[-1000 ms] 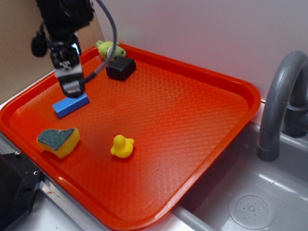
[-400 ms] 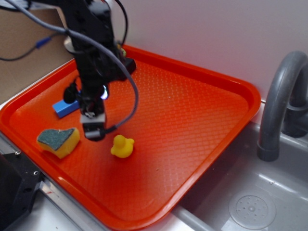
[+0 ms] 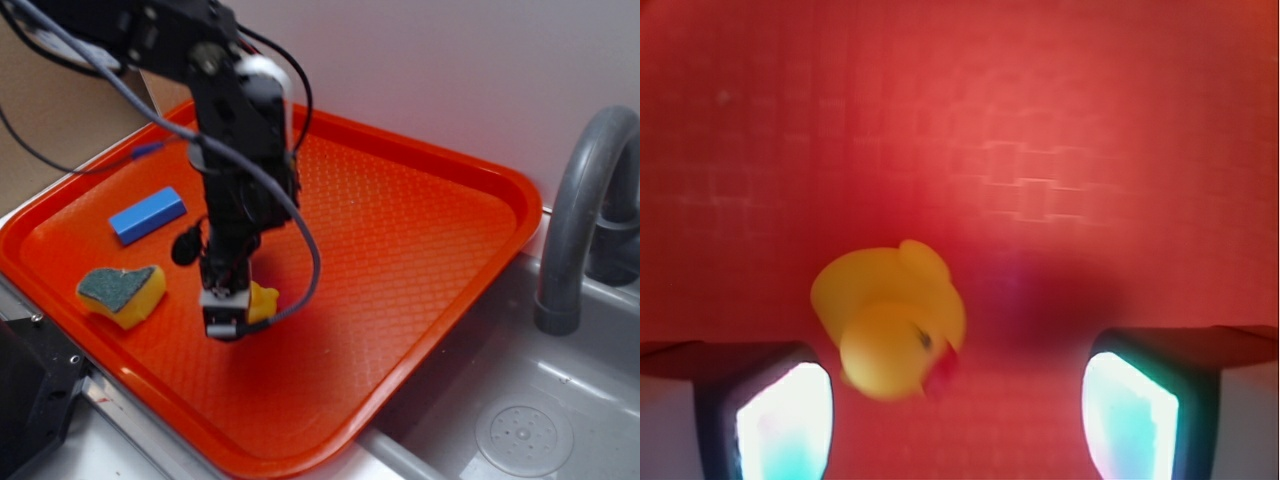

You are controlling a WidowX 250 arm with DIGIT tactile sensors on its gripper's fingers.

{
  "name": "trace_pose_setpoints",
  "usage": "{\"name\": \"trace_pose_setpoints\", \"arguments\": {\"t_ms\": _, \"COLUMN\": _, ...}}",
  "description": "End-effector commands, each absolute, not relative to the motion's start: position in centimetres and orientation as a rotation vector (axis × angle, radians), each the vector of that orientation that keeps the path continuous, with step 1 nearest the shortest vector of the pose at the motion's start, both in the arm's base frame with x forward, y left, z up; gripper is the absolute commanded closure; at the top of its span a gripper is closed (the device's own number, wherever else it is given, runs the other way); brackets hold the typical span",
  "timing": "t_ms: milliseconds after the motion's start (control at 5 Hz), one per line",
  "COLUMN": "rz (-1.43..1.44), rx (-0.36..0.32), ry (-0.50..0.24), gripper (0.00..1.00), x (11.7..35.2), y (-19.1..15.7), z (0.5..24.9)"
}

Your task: Grab the yellow duck.

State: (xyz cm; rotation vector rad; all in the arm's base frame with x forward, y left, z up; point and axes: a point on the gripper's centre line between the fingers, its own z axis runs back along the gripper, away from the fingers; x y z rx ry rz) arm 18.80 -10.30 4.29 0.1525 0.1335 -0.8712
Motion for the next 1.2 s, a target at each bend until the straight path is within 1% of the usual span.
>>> {"name": "trace_pose_setpoints", "arguments": {"t_ms": 0, "rz": -0.91, "rx": 0.16, "ry": 0.103, "gripper": 0.17, "x": 18.1, "y": -12.1, "z": 3.5}}
{"name": "trace_pose_setpoints", "arguments": {"t_ms": 200, "rz": -0.852, "rx": 0.145, "ry": 0.107, "gripper": 1.0, "x": 18.3, "y": -11.5, "z": 3.8}}
{"name": "trace_pose_setpoints", "arguments": {"t_ms": 400, "rz": -0.783, "rx": 0.145, "ry": 0.129, "gripper": 1.0, "x": 18.6, "y": -10.7, "z": 4.3}}
{"name": "trace_pose_setpoints", "arguments": {"t_ms": 600, "rz": -0.607, "rx": 0.133, "ry": 0.167, "gripper": 1.0, "x": 19.0, "y": -8.9, "z": 6.4}}
{"name": "trace_pose_setpoints", "arguments": {"t_ms": 800, "rz": -0.36, "rx": 0.089, "ry": 0.16, "gripper": 1.0, "x": 19.7, "y": -5.9, "z": 11.3}}
{"name": "trace_pose_setpoints", "arguments": {"t_ms": 1000, "rz": -0.167, "rx": 0.042, "ry": 0.111, "gripper": 1.0, "x": 19.4, "y": -4.1, "z": 14.0}}
